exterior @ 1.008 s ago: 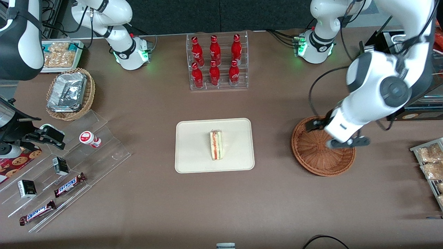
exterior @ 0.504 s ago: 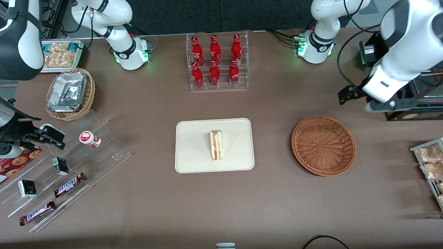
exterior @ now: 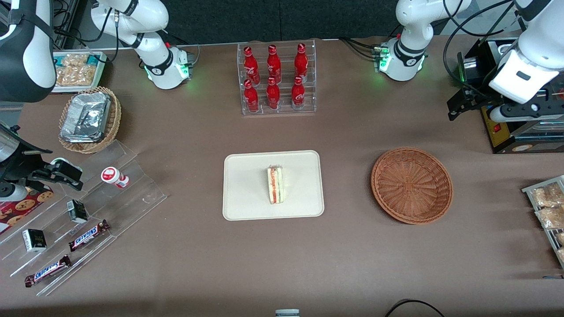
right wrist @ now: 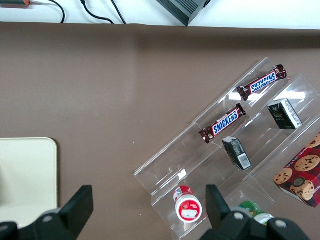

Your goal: Place sandwich from basket to tray

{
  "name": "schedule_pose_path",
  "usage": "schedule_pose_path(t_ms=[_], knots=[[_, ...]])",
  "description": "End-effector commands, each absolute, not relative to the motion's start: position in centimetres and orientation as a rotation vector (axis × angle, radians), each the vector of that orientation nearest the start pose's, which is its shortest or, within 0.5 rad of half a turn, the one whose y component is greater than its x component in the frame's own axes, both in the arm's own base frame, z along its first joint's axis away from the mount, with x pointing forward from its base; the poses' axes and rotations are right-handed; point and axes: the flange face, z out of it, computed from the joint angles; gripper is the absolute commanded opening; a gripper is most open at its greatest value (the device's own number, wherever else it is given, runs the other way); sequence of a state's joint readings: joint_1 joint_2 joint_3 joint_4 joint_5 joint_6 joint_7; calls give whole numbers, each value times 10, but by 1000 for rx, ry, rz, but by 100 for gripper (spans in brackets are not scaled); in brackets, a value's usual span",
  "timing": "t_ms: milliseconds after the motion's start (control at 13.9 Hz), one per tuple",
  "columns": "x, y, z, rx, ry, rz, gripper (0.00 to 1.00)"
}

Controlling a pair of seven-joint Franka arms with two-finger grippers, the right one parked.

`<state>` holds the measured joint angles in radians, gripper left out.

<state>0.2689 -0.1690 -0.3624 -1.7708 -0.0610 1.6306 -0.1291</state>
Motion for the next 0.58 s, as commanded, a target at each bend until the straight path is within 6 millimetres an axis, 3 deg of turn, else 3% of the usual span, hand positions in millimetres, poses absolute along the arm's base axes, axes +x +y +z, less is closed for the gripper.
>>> schedule_pose_path(t_ms=[0, 144, 504], knots=[[507, -81, 630, -3151, -24, -31, 100], [521, -86, 632, -3128, -7, -46, 100], [530, -87, 639, -3139, -56, -43, 100]])
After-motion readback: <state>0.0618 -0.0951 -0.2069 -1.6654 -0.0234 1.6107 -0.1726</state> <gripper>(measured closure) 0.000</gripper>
